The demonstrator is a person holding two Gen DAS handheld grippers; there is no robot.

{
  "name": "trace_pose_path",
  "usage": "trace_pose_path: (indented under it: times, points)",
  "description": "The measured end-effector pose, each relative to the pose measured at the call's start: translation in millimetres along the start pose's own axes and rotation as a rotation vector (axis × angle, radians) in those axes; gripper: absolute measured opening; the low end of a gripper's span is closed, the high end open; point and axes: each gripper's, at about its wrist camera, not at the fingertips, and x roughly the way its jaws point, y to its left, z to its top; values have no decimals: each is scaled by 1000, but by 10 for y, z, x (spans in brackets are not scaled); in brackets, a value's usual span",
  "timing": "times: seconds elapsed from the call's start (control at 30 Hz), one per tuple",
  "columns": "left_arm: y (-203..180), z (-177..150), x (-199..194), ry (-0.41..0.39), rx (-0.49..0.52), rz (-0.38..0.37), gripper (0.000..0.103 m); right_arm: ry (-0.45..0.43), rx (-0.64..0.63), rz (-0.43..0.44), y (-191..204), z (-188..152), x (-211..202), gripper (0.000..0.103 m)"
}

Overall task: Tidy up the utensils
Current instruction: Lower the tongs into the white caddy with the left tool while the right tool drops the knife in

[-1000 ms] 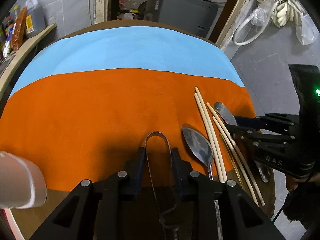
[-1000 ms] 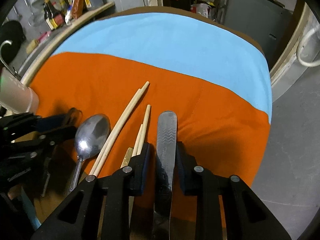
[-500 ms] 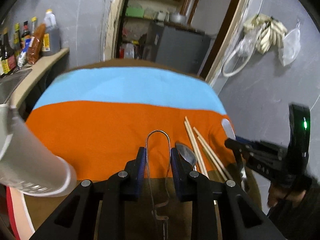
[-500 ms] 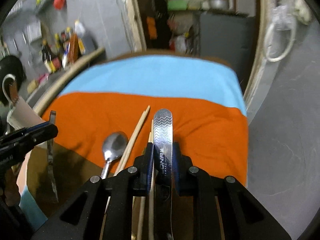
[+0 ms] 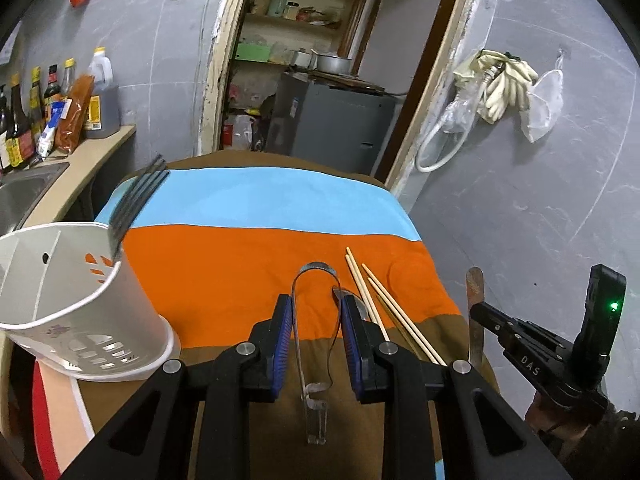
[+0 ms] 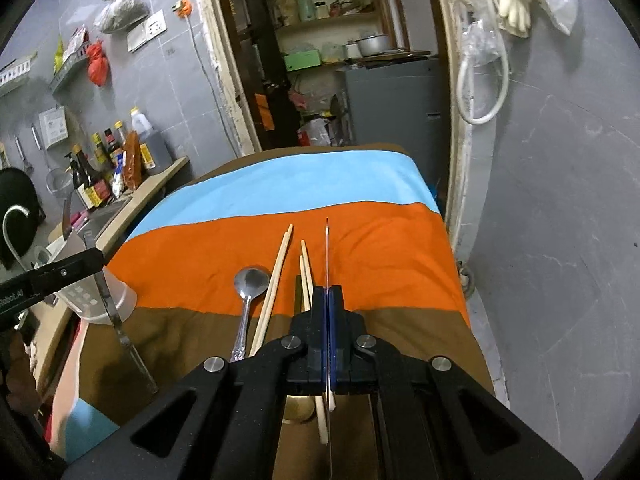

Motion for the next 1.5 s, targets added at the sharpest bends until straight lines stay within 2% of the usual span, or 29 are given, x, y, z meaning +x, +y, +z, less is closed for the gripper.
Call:
trace_pose_path:
  times: [0.27,0.53,0.67,0.9,1.13,1.3,1.5]
  points:
    - [122,63,-414,-91,-8,-30,23,-128,-6,-9,244,28,-511,1]
    - [423,289,-970,-213,-68,-20,23,-273,-56,73,724,359,-932,1]
    - [656,437,-1276,-294,-94,20,23,-329,-88,148,1068,562,-1023,1]
    - [1298,622,-1666,-403,-145,177,23,-400,-148,309,1803,773,-1073,1]
    - [1876,665,-1676,-430,-198,290,23,-415,-169,407,2416,806,-879,1]
    - [2121,648,-1496,-395,-210,289,23,-368,-181,417,2724,706,-571,1]
    - [2203,552,-1270,-354,-175,265,23,-299,-172,371,2851,553,-137,1]
